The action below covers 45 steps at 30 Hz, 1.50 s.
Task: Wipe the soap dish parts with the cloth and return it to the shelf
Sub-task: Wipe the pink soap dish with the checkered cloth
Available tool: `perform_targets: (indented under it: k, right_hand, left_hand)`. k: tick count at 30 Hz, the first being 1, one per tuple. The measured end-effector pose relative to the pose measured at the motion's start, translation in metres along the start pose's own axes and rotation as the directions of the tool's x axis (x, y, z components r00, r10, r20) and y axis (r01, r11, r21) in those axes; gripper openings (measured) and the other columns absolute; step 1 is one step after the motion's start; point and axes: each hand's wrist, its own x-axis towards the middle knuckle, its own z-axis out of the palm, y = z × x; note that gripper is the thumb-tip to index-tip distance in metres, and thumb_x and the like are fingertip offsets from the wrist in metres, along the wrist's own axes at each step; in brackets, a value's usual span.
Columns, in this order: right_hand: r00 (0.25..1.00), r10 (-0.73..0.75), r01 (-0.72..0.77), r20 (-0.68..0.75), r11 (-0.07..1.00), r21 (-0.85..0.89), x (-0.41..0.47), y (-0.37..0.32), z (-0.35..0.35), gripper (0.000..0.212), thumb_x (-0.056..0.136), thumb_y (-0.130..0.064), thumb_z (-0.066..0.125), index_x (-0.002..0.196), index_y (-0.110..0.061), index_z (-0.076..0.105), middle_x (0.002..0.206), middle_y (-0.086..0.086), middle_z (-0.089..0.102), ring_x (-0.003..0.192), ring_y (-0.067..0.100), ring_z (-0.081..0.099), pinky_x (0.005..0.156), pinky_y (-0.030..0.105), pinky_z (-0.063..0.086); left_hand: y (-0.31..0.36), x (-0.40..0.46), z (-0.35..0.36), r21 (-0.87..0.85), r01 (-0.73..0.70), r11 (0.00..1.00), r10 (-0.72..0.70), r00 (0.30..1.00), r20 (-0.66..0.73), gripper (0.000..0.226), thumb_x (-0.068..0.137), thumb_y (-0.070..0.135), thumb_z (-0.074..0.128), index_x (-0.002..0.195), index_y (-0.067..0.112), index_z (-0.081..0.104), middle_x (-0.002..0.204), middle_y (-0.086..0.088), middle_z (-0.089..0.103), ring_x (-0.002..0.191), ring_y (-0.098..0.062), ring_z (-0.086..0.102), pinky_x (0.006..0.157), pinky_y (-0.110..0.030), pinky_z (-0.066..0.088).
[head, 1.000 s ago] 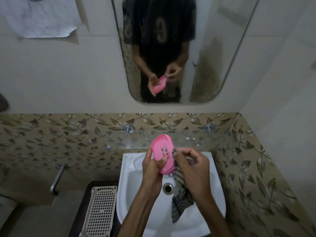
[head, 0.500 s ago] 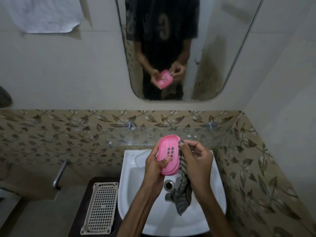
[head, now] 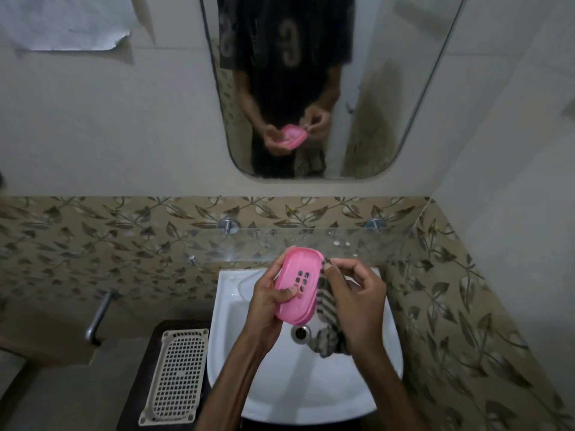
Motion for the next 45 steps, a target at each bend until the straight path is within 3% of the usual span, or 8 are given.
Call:
perform_targets:
  k: [3,8,12,17,22,27,37,45]
  right_hand:
    - [0.959,0.255,-0.274,0.127,0.948,0.162,0.02,-0.009,-0.003,0.012,0.094,-0.003,0.075,0.088,-0.012,0.078,0.08,0.006,0.08,0.067,0.016,0.075,0.059,0.025,0.06]
    - [0.866,0.387,-0.456,0.316,0.871,0.184,0.023,-0.007,-0.012,0.013,0.091,-0.004,0.078,0.081,-0.012,0.08,0.082,0.018,0.078,0.064,0.024,0.074,0.06,0.032,0.063]
    - [0.92,0.358,-0.391,0.16,0.873,0.293,0.008,0.003,-0.003,0.021,0.091,0.001,0.075,0.077,-0.014,0.079,0.079,0.017,0.078,0.065,0.023,0.073,0.06,0.032,0.062]
    - [0.984,0.175,-0.176,0.019,0.972,0.153,-0.02,0.02,0.008,0.022,0.094,-0.003,0.075,0.082,-0.021,0.077,0.082,0.008,0.079,0.076,0.022,0.075,0.07,0.035,0.063]
    - [0.985,0.166,-0.171,0.043,0.972,0.161,-0.015,0.021,0.005,0.022,0.095,-0.001,0.074,0.082,-0.019,0.078,0.082,0.008,0.08,0.074,0.019,0.075,0.067,0.029,0.062]
    - [0.961,0.253,-0.273,0.115,0.935,0.228,0.013,0.013,-0.006,0.017,0.096,0.001,0.07,0.087,-0.012,0.077,0.085,0.011,0.08,0.078,0.025,0.073,0.069,0.035,0.061]
    - [0.956,0.21,-0.246,0.205,0.953,0.174,0.018,0.018,-0.016,0.014,0.094,0.002,0.071,0.089,-0.008,0.077,0.086,0.01,0.079,0.076,0.018,0.074,0.068,0.028,0.061]
    - [0.945,0.27,-0.308,0.187,0.926,0.22,0.004,0.028,-0.013,0.007,0.097,0.003,0.067,0.096,0.003,0.074,0.091,0.023,0.076,0.083,0.036,0.067,0.082,0.051,0.055]
  left_hand:
    - [0.002,-0.003,-0.001,0.038,0.025,0.999,-0.026,1.0,0.012,0.072,0.059,-0.007,0.06,0.121,0.024,0.078,0.109,-0.015,0.079,0.084,-0.033,0.076,0.061,-0.035,0.061]
    - [0.015,0.0,-0.012,0.1,0.102,0.99,-0.108,0.992,0.06,0.075,0.057,-0.004,0.057,0.124,0.026,0.077,0.098,-0.016,0.079,0.068,-0.029,0.074,0.049,-0.031,0.056]
    - [0.011,0.001,-0.014,-0.073,0.081,0.994,-0.091,0.983,-0.156,0.073,0.06,-0.005,0.071,0.131,0.011,0.068,0.118,-0.023,0.071,0.086,-0.032,0.073,0.058,-0.034,0.061]
    - [-0.008,-0.012,-0.003,-0.431,0.039,0.901,-0.146,0.965,-0.217,0.054,0.072,-0.004,0.07,0.125,-0.008,0.062,0.111,-0.03,0.073,0.094,-0.038,0.075,0.075,-0.044,0.067]
    - [-0.014,-0.009,0.007,-0.318,0.0,0.948,-0.115,0.932,-0.344,0.067,0.064,-0.01,0.077,0.13,-0.007,0.063,0.121,-0.025,0.073,0.114,-0.04,0.07,0.08,-0.04,0.066]
    - [-0.014,-0.01,0.005,-0.162,-0.002,0.987,-0.056,0.934,-0.353,0.06,0.057,-0.021,0.076,0.113,-0.001,0.07,0.098,-0.02,0.079,0.085,-0.032,0.078,0.068,-0.041,0.064]
    - [-0.013,-0.009,0.003,-0.045,0.081,0.996,-0.09,0.958,-0.272,0.054,0.061,-0.03,0.064,0.105,0.0,0.073,0.093,-0.021,0.076,0.078,-0.029,0.075,0.063,-0.04,0.061]
    - [-0.009,-0.008,0.007,-0.011,0.059,0.998,-0.06,0.954,-0.295,0.048,0.066,-0.021,0.067,0.103,0.008,0.076,0.095,-0.015,0.079,0.096,-0.037,0.067,0.071,-0.042,0.062]
